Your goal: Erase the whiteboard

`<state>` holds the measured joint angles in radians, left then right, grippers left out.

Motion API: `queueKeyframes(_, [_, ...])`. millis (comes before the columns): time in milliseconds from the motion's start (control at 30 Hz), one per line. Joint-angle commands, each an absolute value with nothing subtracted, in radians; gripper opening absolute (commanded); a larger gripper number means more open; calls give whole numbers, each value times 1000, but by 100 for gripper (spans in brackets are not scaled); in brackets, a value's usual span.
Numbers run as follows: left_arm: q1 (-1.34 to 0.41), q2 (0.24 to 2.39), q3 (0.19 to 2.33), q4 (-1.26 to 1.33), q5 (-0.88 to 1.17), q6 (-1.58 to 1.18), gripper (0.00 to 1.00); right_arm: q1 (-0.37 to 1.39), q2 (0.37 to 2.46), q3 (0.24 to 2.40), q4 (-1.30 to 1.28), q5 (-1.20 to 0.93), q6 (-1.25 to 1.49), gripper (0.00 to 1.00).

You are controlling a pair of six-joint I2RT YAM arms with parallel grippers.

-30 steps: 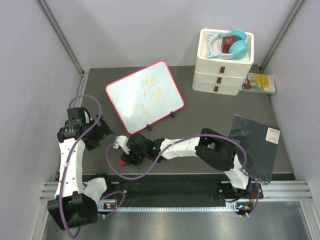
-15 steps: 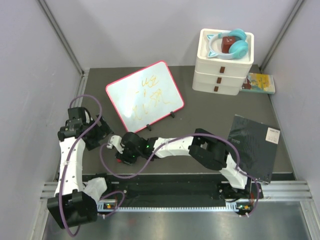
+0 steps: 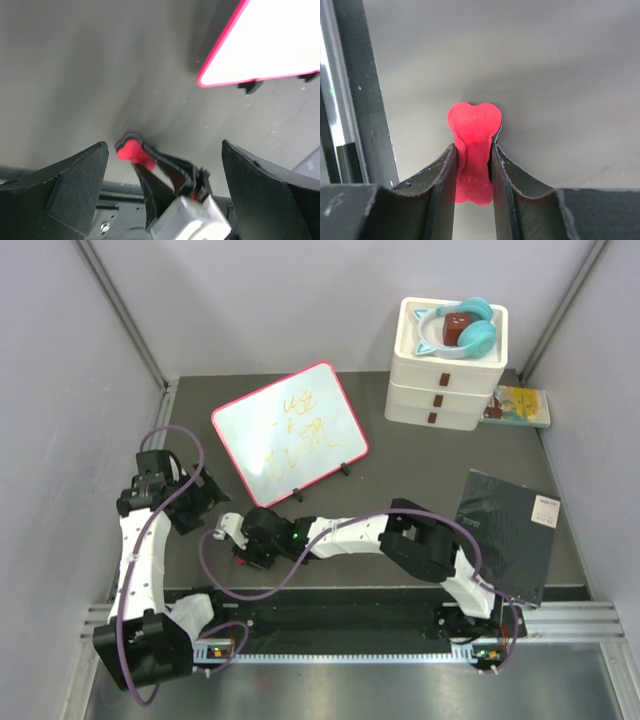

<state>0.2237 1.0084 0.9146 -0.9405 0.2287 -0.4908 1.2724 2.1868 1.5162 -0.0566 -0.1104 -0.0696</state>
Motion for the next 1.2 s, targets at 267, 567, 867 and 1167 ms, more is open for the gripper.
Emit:
queueKeyframes(267, [229, 1052, 858, -568, 331, -607, 95, 1261, 1797, 1184, -75, 127, 32, 0])
queueKeyframes(567, [229, 963, 601, -118, 483, -742, 88, 1073, 1421, 1034, -51, 18, 120, 0])
queueKeyframes(867, [230, 929, 328, 232, 479, -885, 90, 916, 1341, 991, 35, -176, 193, 0])
queueKeyframes(1167, [229, 1208, 298, 417, 581, -903, 94, 825, 1423, 997, 132, -328, 261, 0])
